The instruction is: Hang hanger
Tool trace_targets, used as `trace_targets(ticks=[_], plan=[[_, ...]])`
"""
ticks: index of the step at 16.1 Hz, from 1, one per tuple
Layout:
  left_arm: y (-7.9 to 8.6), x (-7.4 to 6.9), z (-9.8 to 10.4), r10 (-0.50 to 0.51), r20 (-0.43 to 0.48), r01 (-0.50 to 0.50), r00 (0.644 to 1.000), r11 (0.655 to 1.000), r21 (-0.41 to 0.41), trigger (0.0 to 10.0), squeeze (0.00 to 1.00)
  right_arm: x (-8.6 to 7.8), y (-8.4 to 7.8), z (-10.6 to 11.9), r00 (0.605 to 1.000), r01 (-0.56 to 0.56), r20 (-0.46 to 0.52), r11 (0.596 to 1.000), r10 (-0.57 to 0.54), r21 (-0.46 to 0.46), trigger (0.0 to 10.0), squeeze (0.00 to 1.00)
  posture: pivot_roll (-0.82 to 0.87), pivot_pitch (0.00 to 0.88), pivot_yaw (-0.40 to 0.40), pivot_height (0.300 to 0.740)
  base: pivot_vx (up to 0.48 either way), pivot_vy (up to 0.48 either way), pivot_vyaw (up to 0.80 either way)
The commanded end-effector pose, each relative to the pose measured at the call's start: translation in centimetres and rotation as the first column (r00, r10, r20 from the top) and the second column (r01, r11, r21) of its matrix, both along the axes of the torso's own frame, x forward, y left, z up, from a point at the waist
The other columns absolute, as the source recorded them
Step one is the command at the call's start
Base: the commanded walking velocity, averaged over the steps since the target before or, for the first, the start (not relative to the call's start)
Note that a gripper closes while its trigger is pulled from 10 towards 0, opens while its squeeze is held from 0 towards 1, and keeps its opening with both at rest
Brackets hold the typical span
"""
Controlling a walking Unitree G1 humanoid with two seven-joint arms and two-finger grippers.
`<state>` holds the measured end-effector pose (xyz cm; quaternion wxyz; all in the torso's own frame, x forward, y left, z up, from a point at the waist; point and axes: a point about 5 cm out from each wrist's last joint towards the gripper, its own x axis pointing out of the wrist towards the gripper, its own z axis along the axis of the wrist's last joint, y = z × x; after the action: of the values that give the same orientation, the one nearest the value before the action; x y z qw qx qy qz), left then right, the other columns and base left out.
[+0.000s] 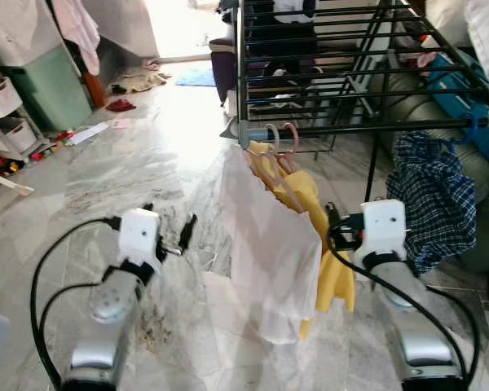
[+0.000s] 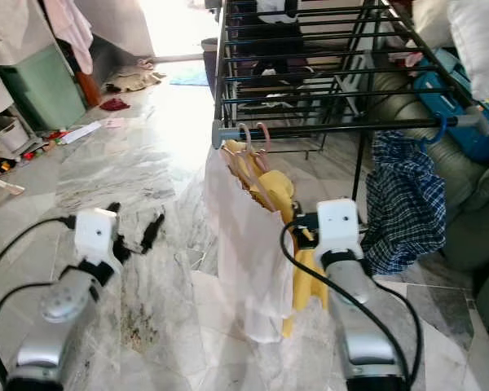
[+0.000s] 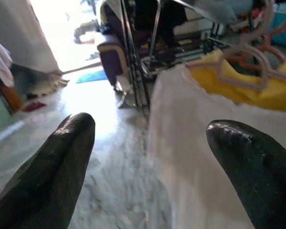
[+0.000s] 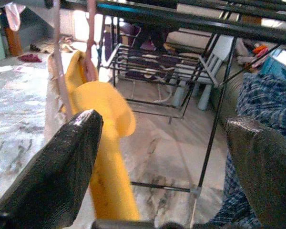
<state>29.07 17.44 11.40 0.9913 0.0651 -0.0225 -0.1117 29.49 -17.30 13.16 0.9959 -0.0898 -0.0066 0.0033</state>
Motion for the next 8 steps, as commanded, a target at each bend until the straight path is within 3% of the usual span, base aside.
trace_targets(ticks=[1,2,4,6,8], plan=[[1.0,0.3,0.5,0.053,0.037,-0.053,0.998,0.999,0.005,10.0,0.00,-0.3,-0.8,0.9,1.000,0.015,0.025,1.000,-0.016,0.017,10.0,0.00,-0.09,0.019,0.084,0.740,0.000,0.000,0.00],[1.7,-0.2,0.4,0.107,0.059,-0.103,0.992,0.993,-0.063,10.0,0.00,-1.3,-1.0,0.9,1.000,-0.007,0.023,1.000,0.006,0.026,10.0,0.00,-0.10,0.000,0.096,0.740,0.000,0.000,0.00],[2.4,-1.7,-0.9,0.200,0.028,-0.197,0.979,0.977,-0.087,10.0,0.00,-2.2,-0.5,0.4,0.999,-0.044,0.020,0.998,0.044,0.041,10.0,0.00,-0.11,0.000,0.098,0.740,0.000,0.000,0.00],[2.6,-3.9,-1.8,0.253,0.026,-0.250,0.967,0.965,-0.079,10.0,0.00,-2.7,-0.2,-0.2,0.999,-0.009,0.046,0.999,0.007,0.053,10.0,0.00,-0.09,0.000,0.090,0.740,0.000,0.000,0.00],[2.9,-4.8,-2.0,0.282,0.028,-0.280,0.959,0.957,-0.073,10.0,0.00,-3.1,-0.2,-0.8,0.998,0.044,0.039,0.997,-0.046,0.070,10.0,0.00,-0.08,0.000,0.090,0.740,0.000,0.000,0.00]])
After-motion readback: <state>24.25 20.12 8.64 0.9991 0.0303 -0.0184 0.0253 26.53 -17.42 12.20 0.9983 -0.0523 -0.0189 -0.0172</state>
